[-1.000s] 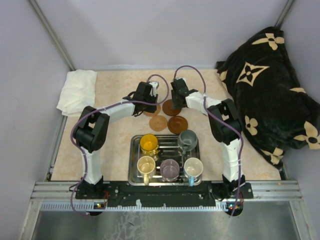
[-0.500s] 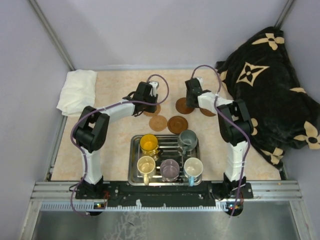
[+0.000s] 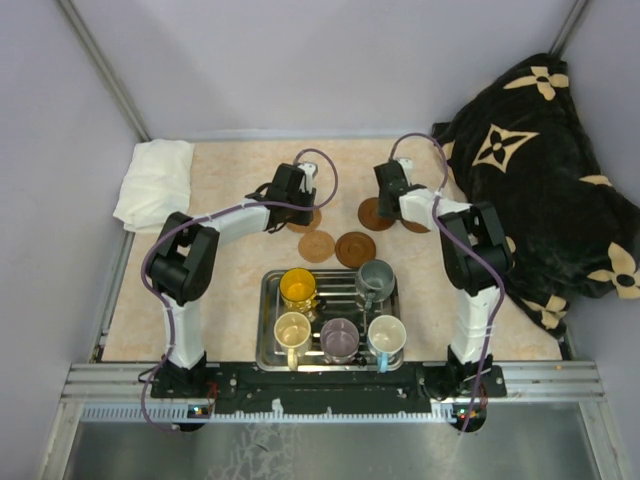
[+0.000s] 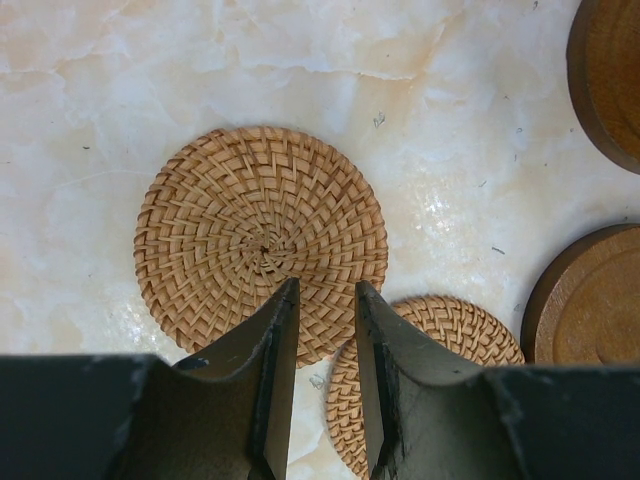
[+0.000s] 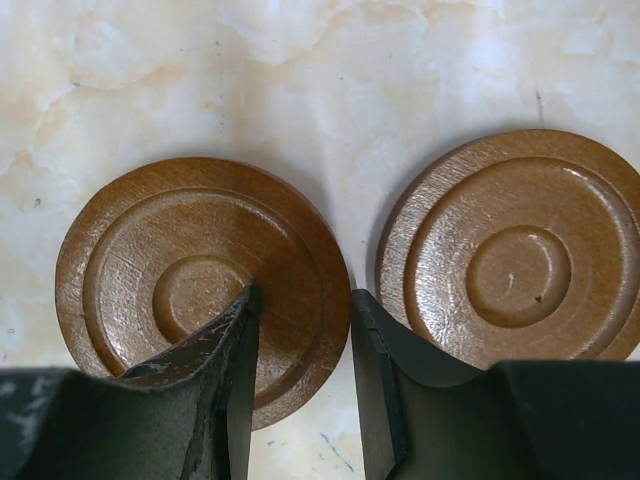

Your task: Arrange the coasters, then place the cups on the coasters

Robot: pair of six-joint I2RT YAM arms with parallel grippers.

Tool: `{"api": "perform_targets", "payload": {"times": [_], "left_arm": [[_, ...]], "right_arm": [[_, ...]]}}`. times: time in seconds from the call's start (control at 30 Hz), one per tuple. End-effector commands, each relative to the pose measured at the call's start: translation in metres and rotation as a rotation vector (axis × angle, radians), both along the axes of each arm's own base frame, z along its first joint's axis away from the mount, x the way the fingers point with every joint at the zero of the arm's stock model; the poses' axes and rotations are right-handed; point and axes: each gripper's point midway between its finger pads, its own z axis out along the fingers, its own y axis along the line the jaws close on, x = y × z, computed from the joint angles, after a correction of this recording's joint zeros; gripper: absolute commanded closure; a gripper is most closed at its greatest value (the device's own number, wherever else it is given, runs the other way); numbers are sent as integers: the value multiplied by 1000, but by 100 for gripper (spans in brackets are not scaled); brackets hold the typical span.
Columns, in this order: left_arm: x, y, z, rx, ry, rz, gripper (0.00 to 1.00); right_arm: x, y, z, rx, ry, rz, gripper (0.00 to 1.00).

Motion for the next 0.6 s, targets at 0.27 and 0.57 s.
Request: {"api": "perform_targets", "payload": {"times": [0.27,0.57], "left_arm": [[5,-6,20,-23,-50,-5,65],[5,-8,18,-27,-44,-6,65]], "right_arm": [[-54,-42,-35,-142,210,-13,65],[-41,-33,-10,-123,120,16,44]]}}
